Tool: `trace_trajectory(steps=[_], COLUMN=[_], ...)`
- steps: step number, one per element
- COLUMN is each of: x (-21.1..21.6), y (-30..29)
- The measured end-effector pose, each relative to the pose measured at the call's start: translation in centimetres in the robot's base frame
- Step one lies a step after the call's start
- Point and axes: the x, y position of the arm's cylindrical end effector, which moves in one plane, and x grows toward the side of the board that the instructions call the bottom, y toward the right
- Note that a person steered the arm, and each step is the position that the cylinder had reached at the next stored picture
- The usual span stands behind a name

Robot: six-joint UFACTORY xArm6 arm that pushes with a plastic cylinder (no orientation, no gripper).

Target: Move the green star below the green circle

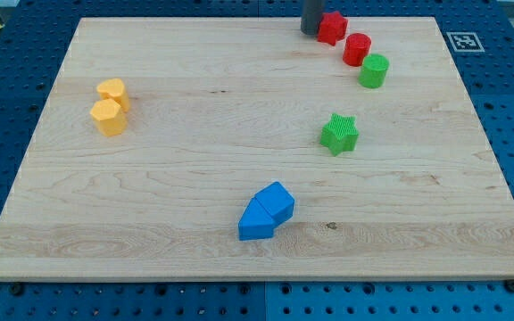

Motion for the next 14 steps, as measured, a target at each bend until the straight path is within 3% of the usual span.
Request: trace_trajectory(steps=[2,3,6,7,9,14], x=[1.0,5.3,25.9,28.8,26.4,19.7], y=[0.7,-1.9,-5.2,-2.6,-2.2,8.2])
